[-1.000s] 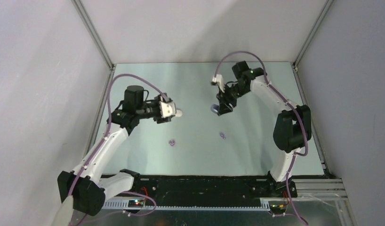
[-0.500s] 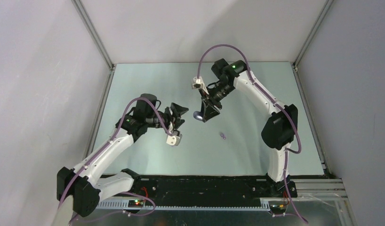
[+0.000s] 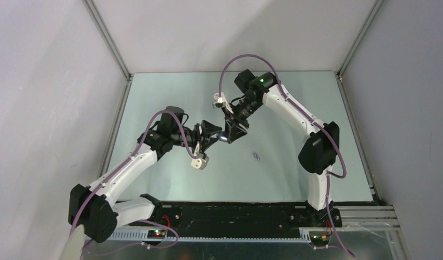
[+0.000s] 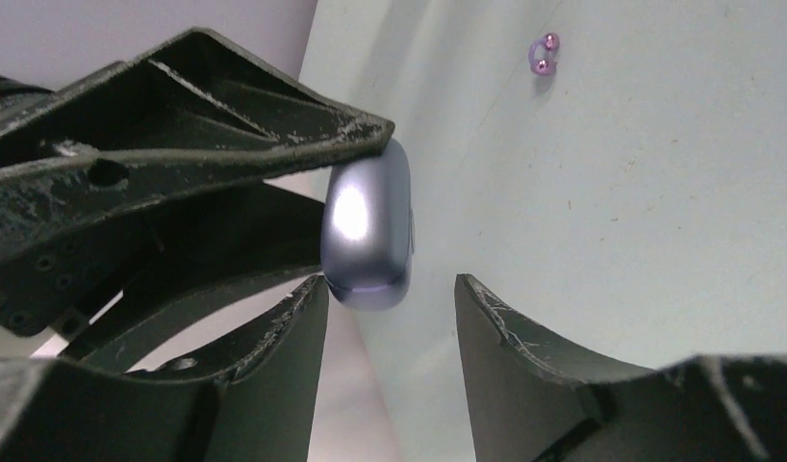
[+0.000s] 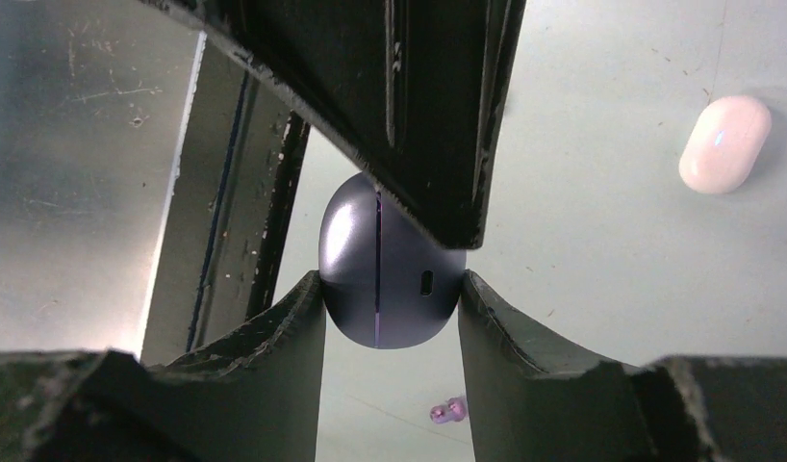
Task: Insert the wireless bluetooth earbuds into the charging case
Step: Pass from the right arm to the left
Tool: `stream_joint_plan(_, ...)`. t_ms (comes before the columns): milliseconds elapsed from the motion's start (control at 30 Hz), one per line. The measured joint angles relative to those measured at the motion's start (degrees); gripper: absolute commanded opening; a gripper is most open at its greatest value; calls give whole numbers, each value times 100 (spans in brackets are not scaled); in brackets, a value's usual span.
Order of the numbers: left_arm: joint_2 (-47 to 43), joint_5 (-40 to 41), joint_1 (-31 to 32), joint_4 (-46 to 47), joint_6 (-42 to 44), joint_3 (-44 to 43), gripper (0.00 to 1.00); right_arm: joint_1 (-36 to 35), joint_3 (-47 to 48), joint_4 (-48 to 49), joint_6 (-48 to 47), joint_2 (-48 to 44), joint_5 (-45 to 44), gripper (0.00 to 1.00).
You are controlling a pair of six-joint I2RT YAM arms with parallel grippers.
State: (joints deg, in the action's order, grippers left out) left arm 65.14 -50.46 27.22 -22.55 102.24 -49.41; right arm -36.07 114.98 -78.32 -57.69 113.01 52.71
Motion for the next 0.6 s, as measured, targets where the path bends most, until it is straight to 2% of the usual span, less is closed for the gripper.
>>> stream_joint_plan(300, 114, -365, 2, -96, 188, -74, 41, -190, 39, 212, -103, 0, -144, 21)
stream_joint_plan(533, 162, -402, 2, -151, 229, -107, 37, -249, 98, 188, -544, 0, -175, 21)
stream_joint_plan(600, 162, -404, 2, -160, 229, -107, 32, -251, 98, 162, -737, 0, -173, 22)
